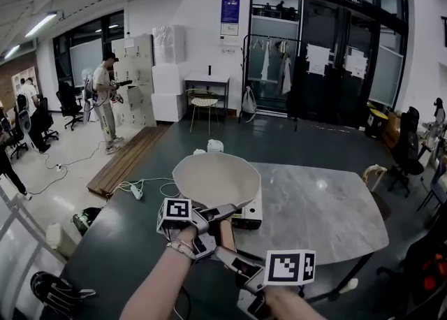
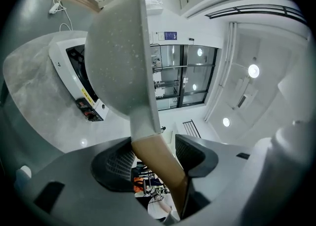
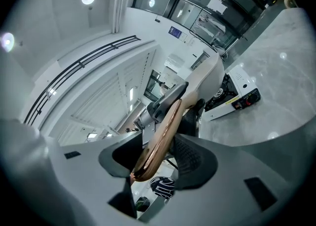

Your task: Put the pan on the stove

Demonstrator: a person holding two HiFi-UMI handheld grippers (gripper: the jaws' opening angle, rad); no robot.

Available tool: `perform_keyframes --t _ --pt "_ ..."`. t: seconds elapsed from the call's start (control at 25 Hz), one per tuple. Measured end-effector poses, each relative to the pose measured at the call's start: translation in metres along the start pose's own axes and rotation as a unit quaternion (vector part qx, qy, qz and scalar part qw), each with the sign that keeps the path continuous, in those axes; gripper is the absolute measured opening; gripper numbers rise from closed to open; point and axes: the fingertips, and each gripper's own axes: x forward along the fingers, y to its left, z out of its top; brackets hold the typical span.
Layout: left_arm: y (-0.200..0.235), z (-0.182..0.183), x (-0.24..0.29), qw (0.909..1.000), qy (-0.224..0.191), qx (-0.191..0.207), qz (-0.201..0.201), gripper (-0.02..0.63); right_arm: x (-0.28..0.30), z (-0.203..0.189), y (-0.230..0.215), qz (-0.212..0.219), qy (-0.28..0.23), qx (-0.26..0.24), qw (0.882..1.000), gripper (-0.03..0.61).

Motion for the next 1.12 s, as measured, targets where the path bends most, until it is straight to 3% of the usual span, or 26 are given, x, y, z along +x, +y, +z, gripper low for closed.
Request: perform_keyframes --t 0.56,0.92,1.12 --pt "0.024 0.057 0.021 0.9998 -0.014 -0.014 0.002 0.258 0.040 0.039 -0.032 0.000 0.012 0.008 1.000 0.209" --pt "0.053 0.083 0.033 0.9991 0.019 -0.036 0.013 0.258 0.073 0.051 -0.054 -0.031 0.010 0.028 0.999 0.210" --pt "0.055 0.091 0.033 0.9975 0.032 -0.062 -0.011 0.258 0.088 0.054 -0.056 -0.052 0.009 0.034 0.998 0.210"
